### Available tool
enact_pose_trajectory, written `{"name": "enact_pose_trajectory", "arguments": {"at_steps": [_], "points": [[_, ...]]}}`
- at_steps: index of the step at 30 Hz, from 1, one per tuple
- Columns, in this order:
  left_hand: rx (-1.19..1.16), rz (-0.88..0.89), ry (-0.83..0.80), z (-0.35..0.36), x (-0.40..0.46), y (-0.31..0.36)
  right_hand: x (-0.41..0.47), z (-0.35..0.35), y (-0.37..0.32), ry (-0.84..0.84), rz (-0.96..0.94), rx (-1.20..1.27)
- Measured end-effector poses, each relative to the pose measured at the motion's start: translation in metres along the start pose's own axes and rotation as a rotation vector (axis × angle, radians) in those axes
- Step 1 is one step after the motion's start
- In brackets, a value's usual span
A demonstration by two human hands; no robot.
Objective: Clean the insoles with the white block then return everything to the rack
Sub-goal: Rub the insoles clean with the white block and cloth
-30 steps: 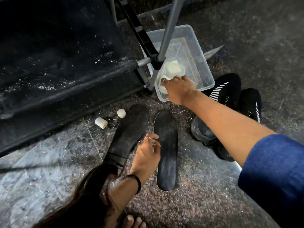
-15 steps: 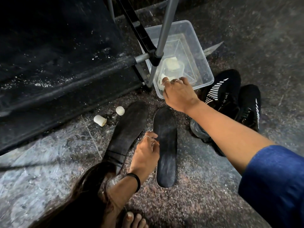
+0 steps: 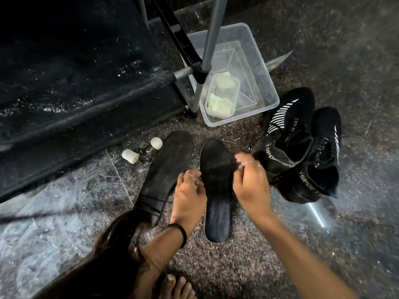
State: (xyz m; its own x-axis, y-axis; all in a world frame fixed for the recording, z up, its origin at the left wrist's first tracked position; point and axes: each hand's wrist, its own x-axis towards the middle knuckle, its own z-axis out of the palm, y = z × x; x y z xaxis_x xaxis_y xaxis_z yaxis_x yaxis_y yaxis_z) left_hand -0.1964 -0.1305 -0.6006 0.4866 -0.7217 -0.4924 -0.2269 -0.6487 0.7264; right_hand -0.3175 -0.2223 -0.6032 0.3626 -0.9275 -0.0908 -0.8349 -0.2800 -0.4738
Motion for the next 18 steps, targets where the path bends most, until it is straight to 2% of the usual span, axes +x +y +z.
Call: {"name": "enact_pose_trajectory", "arguments": {"at_steps": [3, 6, 18], "points": [[-0.023, -0.035, 0.0, 0.002, 0.0, 0.001, -0.031, 0.013, 0.006, -0.075, 0.246, 0.123], [-0.043, -0.082, -0.02, 0.005, -0.001, 0.0, -0.053, 0.021, 0.004, -0.086, 0.383, 0.196], [-0.159, -0.178, -0.065, 0.008, -0.001, 0.003, -0.055, 0.03, -0.009, -0.038, 0.635, 0.372]]}}
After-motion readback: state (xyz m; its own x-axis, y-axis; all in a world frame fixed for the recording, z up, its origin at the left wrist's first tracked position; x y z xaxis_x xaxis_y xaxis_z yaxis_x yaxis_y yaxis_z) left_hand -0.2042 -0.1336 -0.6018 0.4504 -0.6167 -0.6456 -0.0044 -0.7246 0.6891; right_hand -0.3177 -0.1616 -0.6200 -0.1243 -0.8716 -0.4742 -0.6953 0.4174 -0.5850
